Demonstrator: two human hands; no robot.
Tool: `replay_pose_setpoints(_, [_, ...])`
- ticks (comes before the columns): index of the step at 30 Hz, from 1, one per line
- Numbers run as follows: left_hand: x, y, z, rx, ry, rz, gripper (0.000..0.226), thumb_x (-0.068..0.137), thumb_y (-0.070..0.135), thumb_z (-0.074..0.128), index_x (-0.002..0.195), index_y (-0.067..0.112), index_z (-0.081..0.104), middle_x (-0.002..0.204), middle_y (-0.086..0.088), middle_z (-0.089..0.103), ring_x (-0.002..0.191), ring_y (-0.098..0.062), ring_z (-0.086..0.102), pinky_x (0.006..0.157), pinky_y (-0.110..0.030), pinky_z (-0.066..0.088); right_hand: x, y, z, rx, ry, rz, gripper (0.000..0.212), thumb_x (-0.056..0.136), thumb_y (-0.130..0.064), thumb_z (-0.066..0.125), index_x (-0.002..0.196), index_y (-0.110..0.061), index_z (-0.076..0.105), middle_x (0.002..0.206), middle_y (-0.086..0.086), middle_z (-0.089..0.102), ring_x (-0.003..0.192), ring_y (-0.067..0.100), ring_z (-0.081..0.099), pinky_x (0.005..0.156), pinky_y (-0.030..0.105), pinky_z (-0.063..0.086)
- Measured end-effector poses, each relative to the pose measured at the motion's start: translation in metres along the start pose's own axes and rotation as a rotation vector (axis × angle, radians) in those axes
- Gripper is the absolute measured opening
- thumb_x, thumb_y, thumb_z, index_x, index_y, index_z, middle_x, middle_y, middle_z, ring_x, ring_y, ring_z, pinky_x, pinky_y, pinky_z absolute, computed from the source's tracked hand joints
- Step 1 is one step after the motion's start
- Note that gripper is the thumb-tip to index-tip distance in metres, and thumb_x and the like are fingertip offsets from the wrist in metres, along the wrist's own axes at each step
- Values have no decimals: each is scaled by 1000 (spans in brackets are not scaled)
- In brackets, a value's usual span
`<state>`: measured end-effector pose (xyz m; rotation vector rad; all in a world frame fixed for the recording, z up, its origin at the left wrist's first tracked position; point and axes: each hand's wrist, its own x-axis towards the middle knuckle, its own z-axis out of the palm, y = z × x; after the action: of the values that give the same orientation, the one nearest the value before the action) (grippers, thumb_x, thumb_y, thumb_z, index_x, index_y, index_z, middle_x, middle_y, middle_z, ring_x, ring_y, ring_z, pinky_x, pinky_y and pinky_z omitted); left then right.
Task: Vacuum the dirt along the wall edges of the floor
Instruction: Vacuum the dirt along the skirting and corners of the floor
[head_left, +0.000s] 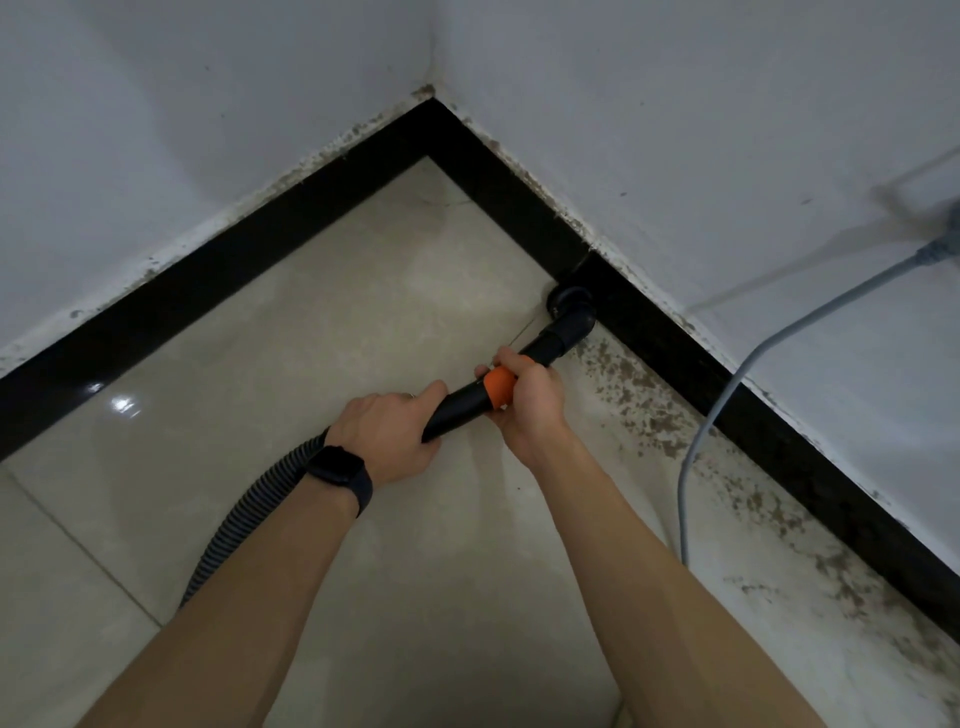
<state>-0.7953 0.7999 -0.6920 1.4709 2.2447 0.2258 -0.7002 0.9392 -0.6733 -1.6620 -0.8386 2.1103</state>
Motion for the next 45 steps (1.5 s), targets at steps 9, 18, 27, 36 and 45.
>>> replay_pose_setpoints(9, [6, -25, -7, 56, 60, -31, 32, 89, 41, 55, 112, 24, 40, 72, 6, 50, 60, -22, 53, 52, -27, 38, 2, -15, 28, -16, -86, 81, 29, 95, -2, 62, 118, -12, 47, 97, 7, 60, 78, 21, 70, 90, 47, 57])
replay_pose_setpoints(18, [2, -25, -4, 77, 56, 0, 28, 88, 42, 55, 104, 28, 36, 67, 10, 46, 57, -21, 53, 51, -25, 36, -1, -4, 21, 18, -47, 74, 19, 98, -4, 61, 105, -15, 47, 107, 9, 60, 85, 21, 69, 96, 48, 56])
replay_pose_setpoints(27, [-11, -10, -1, 79, -20, 37, 26, 88, 42, 52, 106, 29, 39, 71, 9, 49, 61, -21, 52, 53, -27, 38, -17, 10, -3, 71, 6, 38, 27, 98, -7, 64, 120, -7, 48, 107, 11, 60, 82, 21, 70, 91, 48, 59])
replay_pose_setpoints(36, [5, 9, -4, 16, -35, 58, 26, 87, 38, 53, 106, 29, 38, 81, 3, 60, 71, -25, 61, 57, -30, 44, -12, -9, -12, 99, 64, 60, 22, 93, -1, 61, 108, -12, 48, 89, 8, 60, 77, 22, 68, 86, 48, 57])
replay_pose_setpoints(45, [9, -16, -19, -9, -19, -62, 23, 86, 36, 57, 94, 33, 37, 66, 5, 53, 55, -19, 54, 47, -25, 35, -6, -16, 23, 12, -8, 62, 28, 97, -9, 65, 119, -10, 48, 98, 10, 60, 71, 18, 68, 67, 38, 55])
